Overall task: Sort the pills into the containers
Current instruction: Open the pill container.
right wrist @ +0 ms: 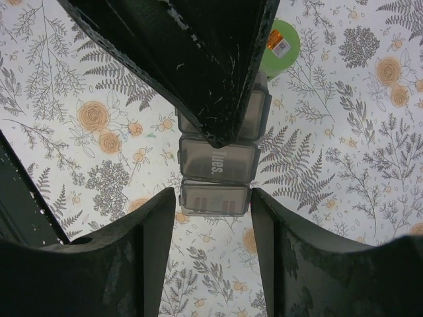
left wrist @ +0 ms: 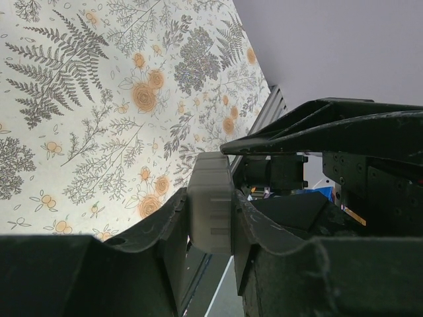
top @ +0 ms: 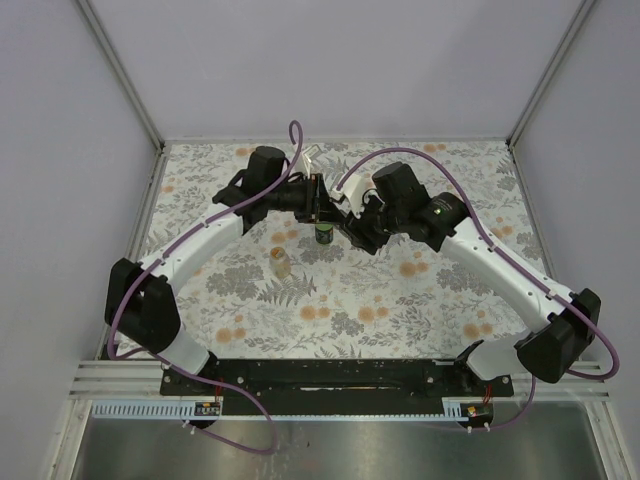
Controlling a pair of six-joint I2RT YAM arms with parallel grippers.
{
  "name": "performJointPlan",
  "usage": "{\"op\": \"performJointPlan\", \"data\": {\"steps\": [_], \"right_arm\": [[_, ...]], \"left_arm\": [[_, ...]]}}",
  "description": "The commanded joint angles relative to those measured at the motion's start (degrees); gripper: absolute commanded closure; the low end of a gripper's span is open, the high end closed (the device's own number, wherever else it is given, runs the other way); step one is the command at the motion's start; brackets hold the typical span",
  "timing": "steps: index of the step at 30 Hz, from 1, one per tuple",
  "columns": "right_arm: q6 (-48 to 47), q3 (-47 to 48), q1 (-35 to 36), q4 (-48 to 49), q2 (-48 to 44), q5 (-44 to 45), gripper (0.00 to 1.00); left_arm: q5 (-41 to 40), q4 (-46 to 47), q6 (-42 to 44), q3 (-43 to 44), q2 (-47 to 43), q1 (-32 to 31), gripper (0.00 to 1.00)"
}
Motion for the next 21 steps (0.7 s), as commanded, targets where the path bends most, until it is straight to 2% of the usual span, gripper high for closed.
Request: {"op": "performJointPlan", "data": {"steps": [1,12,21], "right_arm": [[0.9,0.2,-0.1,1.2,-2.0,-1.6,0.43],[2.2,-1.7,-0.1,4.0,-4.0,2.6,0.38],[1.4,-3.4,-0.1,5.7,-4.4,4.8,0.47]], "left_arm": [[-0.5,3.1,0.0,0.5,-3.0,-0.1,1.0],[-1.8,4.3,-7.7,0.3,-2.0,-0.1,1.0],[-0.2,6.1,-9.7,-0.5,-2.1,0.1,1.0]]}}
